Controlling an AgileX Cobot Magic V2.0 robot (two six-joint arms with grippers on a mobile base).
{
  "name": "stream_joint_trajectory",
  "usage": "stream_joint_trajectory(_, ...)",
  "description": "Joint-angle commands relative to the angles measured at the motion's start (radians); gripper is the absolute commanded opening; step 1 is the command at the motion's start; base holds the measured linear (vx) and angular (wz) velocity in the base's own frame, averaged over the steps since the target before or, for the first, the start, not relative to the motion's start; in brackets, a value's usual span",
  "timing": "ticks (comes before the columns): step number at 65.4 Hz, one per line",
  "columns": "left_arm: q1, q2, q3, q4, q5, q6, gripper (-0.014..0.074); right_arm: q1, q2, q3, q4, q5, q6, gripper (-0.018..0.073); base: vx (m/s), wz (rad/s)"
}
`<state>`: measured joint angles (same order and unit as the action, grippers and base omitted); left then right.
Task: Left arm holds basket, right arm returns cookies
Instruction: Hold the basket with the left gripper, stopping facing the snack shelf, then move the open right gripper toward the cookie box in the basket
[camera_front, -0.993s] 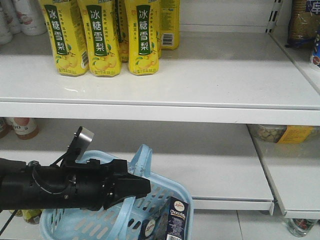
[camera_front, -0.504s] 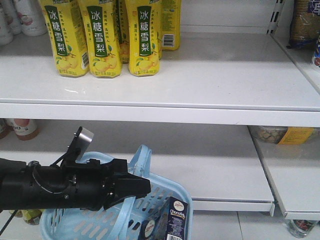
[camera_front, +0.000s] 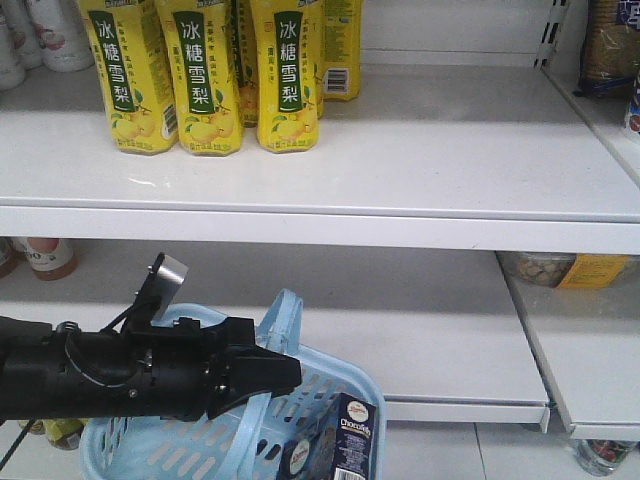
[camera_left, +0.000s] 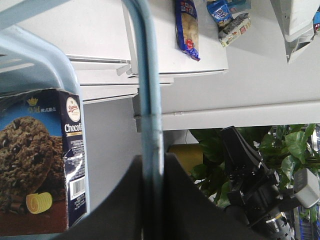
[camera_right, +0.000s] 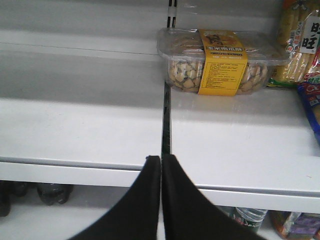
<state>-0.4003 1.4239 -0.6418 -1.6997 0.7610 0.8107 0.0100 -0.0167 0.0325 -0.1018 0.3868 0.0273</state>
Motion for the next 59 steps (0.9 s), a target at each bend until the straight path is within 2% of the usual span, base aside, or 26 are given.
stream_joint_trajectory(1, -0.001, -0.034, -0.028, -0.075, 0.003, 0.046, -0.0006, 0.001, -0.005, -0.004, -0.012, -0.079, -0.016, -0.0003, 0.00, 0.00)
stream_joint_trajectory(10, -0.001, -0.034, -0.028, -0.075, 0.003, 0.046, -0.0006, 0.001, -0.005, -0.004, -0.072, -0.093, -0.027, -0.0003, 0.00, 0.00)
stream_joint_trajectory(38, -0.001, -0.034, -0.028, -0.075, 0.003, 0.046, -0.0006, 0.001, -0.005, -0.004, -0.080, -0.093, -0.027, -0.0003, 0.00, 0.00)
stream_joint_trajectory(43, -0.001, -0.034, -0.028, -0.075, 0.003, 0.046, -0.0006, 0.001, -0.005, -0.004, -0.121, -0.105, -0.027, -0.0003, 0.00, 0.00)
stream_joint_trajectory(51, -0.001, -0.034, -0.028, -0.075, 0.003, 0.046, -0.0006, 0.001, -0.005, -0.004, -0.114, -0.203, -0.017, -0.0003, 0.00, 0.00)
stream_joint_trajectory(59, -0.001, -0.034, -0.028, -0.075, 0.003, 0.046, -0.0006, 0.001, -0.005, -0.004, -0.093, -0.370, 0.012, -0.0003, 0.00, 0.00)
